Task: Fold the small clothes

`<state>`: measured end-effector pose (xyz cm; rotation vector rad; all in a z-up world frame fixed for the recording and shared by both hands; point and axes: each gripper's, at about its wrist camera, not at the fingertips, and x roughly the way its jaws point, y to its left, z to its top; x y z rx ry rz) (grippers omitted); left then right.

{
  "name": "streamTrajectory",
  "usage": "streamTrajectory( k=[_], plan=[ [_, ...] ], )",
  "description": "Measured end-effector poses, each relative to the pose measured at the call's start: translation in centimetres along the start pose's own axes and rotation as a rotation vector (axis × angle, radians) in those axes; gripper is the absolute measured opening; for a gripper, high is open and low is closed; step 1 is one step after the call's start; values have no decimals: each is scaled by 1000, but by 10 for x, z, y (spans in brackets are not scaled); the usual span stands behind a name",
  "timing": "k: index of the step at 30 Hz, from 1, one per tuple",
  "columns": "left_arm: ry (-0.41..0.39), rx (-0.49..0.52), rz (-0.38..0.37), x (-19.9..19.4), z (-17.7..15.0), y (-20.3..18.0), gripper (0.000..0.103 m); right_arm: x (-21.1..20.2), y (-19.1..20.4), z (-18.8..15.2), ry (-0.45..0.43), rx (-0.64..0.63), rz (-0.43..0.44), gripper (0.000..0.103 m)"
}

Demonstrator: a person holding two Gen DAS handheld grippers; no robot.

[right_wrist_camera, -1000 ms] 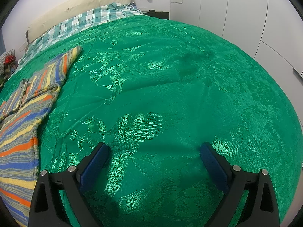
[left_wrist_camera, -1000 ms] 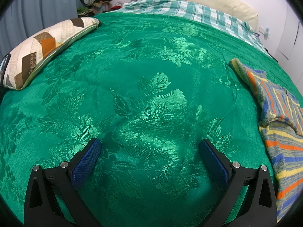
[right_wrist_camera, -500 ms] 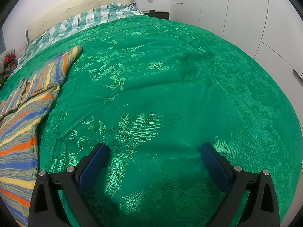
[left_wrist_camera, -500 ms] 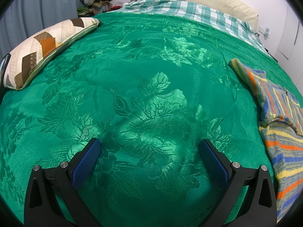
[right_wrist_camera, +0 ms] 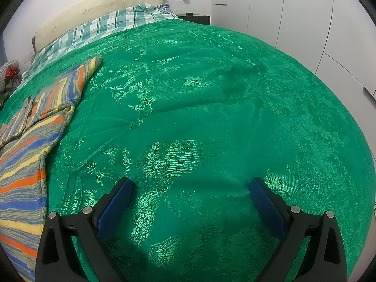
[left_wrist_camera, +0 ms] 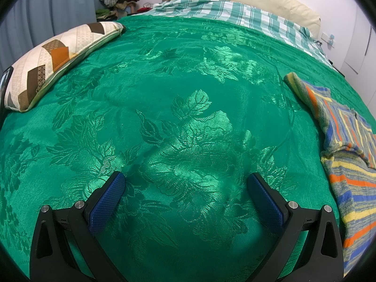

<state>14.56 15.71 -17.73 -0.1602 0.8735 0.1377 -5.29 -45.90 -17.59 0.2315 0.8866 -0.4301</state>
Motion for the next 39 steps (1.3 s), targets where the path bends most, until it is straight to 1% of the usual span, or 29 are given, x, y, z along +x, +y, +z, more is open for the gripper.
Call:
streamTrajectory(
  k=[39],
  plan=[
    [-1, 0, 0, 0, -1, 0, 103, 1, -1, 1, -2, 0, 4, 100]
  ],
)
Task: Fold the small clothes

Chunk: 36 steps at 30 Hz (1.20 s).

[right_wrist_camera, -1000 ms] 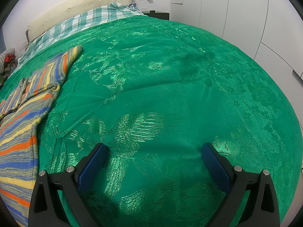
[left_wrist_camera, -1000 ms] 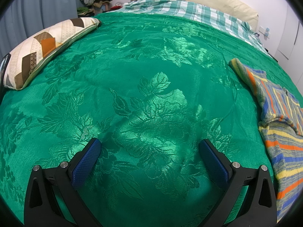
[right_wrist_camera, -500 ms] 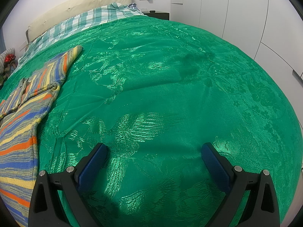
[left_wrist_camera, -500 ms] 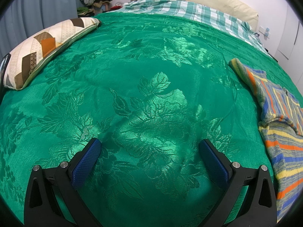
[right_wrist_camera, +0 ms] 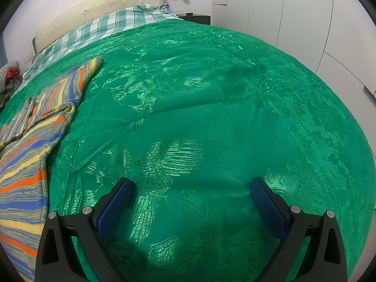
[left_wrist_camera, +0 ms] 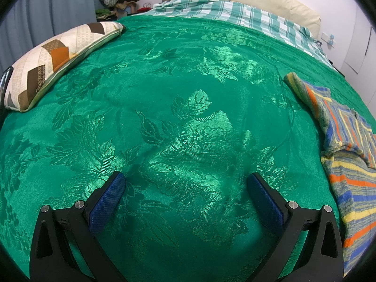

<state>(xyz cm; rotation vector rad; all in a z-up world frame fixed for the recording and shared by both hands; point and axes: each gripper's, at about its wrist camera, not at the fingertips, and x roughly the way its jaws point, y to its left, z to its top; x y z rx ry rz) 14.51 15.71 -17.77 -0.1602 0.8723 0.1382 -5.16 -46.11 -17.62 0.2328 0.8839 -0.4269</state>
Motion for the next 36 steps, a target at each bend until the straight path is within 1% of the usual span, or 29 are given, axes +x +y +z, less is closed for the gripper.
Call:
streamTrajectory(
  k=[18, 21, 22, 24, 25, 26, 27, 28, 29, 30, 31, 32, 34, 35, 36],
  plan=[
    [-3, -5, -4, 3, 3, 1, 103, 2, 1, 0, 1, -6, 1, 101],
    [-2, -1, 7, 1, 4, 0, 103, 2, 1, 2, 12, -5, 3, 101],
    [6, -3, 4, 0, 4, 0, 103, 2, 1, 3, 20, -4, 6, 101],
    [61, -1, -14, -5, 4, 5, 103, 0, 0, 9, 55, -4, 22, 101],
    [115, 10, -29, -10, 4, 6, 102, -2, 0, 12, 81, -8, 41, 99],
    [188, 15, -59, -19, 4, 8, 102, -6, -1, 17, 117, -18, 77, 97],
    [248, 10, -121, -36, -1, 10, 101, -14, 0, 20, 153, -42, 132, 90],
    [273, 5, -178, -50, -7, 11, 100, -28, 1, 22, 188, -88, 195, 87],
    [303, 13, -274, -73, -18, 11, 100, -39, 3, 22, 208, -126, 236, 87],
    [339, 51, -360, -97, -35, 6, 100, -52, 5, 20, 234, -163, 292, 87],
    [366, 87, -395, -109, -47, 1, 100, -63, 7, 15, 271, -189, 356, 87],
    [400, 141, -423, -122, -63, -9, 100, -74, 11, 7, 341, -212, 449, 87],
    [473, 258, -453, -136, -99, -36, 100, -83, 18, -14, 464, -242, 559, 85],
    [500, 288, -457, -136, -110, -46, 99, -83, 23, -22, 506, -262, 579, 84],
    [521, 307, -461, -133, -119, -54, 94, -83, 28, -28, 535, -280, 586, 80]
  ],
)
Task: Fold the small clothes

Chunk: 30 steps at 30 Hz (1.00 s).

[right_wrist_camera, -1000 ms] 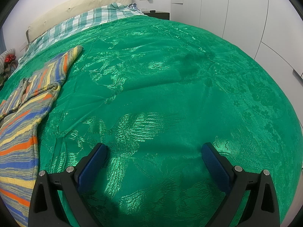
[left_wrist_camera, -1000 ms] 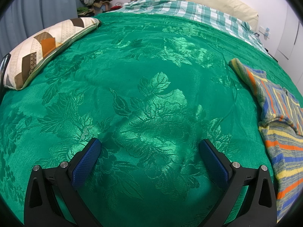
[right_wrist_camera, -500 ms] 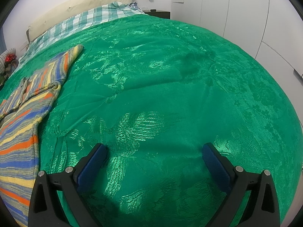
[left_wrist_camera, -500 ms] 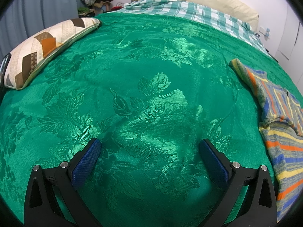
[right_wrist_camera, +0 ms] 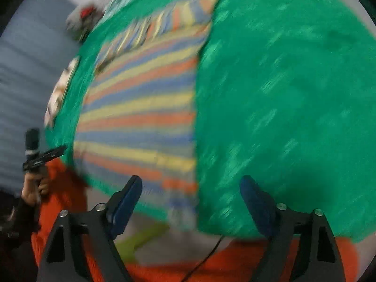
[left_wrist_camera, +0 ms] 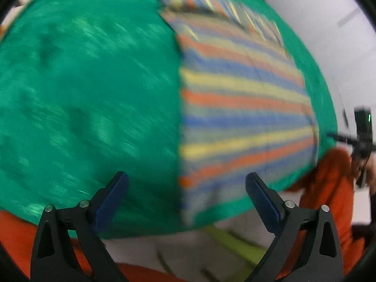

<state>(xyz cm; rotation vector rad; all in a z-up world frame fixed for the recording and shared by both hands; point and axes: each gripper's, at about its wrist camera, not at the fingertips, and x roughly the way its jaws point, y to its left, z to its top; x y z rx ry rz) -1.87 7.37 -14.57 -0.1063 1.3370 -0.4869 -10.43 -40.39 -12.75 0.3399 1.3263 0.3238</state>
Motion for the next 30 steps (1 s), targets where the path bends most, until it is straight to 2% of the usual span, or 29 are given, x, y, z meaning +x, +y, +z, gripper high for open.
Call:
streamTrajectory(
  k=[1, 2, 5, 6, 8, 9, 10, 11, 13, 15, 17, 19, 21, 23, 24, 25, 28, 30],
  plan=[
    [28, 13, 2, 11, -2, -6, 79, 10, 5, -2, 37, -15, 4, 77],
    [58, 16, 15, 24, -3, -9, 73, 18, 7, -1, 59, -29, -2, 75],
    [53, 39, 79, 34, -4, -17, 71, 41, 8, 2, 125, -50, -33, 67],
    [58, 54, 93, 34, -4, -19, 70, 50, 6, 4, 153, -43, -39, 60],
    [68, 84, 126, 34, -7, -23, 52, 62, 6, 2, 197, -55, -40, 53],
    [76, 87, 129, 34, -8, -21, 26, 63, 9, 0, 214, -75, -31, 37],
    [85, 77, 109, 34, -10, -20, 4, 64, 10, -1, 238, -88, -5, 6],
    [94, 48, 60, 33, -11, -15, 4, 64, 12, -4, 255, -88, 24, 7],
    [76, 4, 18, 23, -13, -7, 3, 55, 14, -5, 250, -90, 33, 7],
    [49, -57, -77, 7, -12, 2, 3, 35, 10, -4, 202, -55, 87, 7],
    [-8, -141, -250, -17, -2, 10, 3, 7, 2, 5, 110, 27, 214, 7],
    [-83, -191, -372, -43, 21, 15, 3, -16, -5, 20, 13, 84, 318, 7],
    [-153, -224, -446, -61, 56, 21, 3, -31, -11, 40, -66, 135, 385, 7],
    [-215, -253, -482, -71, 99, 28, 3, -39, -22, 77, -150, 208, 458, 7],
    [-240, -258, -479, -71, 120, 29, 3, -39, -26, 93, -178, 235, 473, 7],
    [-276, -261, -457, -72, 154, 33, 3, -37, -30, 113, -206, 261, 483, 7],
    [-325, -322, -425, -58, 232, 53, 3, -21, -52, 190, -274, 364, 498, 7],
    [-335, -351, -385, -33, 291, 64, 3, 0, -68, 246, -317, 438, 467, 7]
  ],
)
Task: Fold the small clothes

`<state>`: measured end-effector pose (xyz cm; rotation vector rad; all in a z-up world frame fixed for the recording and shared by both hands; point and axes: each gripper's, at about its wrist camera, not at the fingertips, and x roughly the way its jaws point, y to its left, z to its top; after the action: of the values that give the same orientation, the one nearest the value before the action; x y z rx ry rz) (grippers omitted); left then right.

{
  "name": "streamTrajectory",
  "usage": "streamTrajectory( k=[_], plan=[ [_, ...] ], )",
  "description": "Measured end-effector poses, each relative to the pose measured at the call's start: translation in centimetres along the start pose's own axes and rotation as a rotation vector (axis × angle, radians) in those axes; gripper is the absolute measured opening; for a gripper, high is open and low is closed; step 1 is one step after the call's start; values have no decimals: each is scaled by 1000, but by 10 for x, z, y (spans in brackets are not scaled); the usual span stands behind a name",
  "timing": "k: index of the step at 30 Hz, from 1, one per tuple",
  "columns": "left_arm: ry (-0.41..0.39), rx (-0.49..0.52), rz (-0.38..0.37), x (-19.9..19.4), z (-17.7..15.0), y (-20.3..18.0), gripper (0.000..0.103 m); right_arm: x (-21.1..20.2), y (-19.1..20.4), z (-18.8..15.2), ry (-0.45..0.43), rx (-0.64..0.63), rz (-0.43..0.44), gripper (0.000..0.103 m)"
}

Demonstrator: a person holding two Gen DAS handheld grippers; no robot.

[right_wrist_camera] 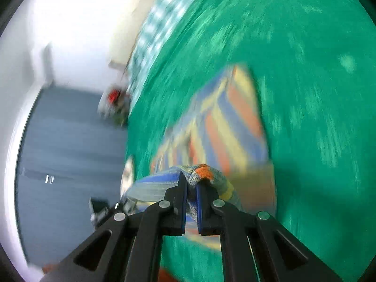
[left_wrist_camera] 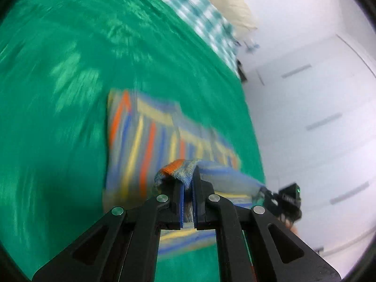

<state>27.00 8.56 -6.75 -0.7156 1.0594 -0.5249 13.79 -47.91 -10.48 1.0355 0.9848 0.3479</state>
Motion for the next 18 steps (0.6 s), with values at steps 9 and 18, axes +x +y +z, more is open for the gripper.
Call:
streamTrajectory(
  k=[9, 18],
  plan=[
    [-182, -130, 97, 33, 68, 34, 64, 33, -26, 88, -289, 128, 0, 49],
    [0, 99, 104, -1, -66, 39, 64, -2, 28, 5, -50, -351, -187, 49]
  ],
)
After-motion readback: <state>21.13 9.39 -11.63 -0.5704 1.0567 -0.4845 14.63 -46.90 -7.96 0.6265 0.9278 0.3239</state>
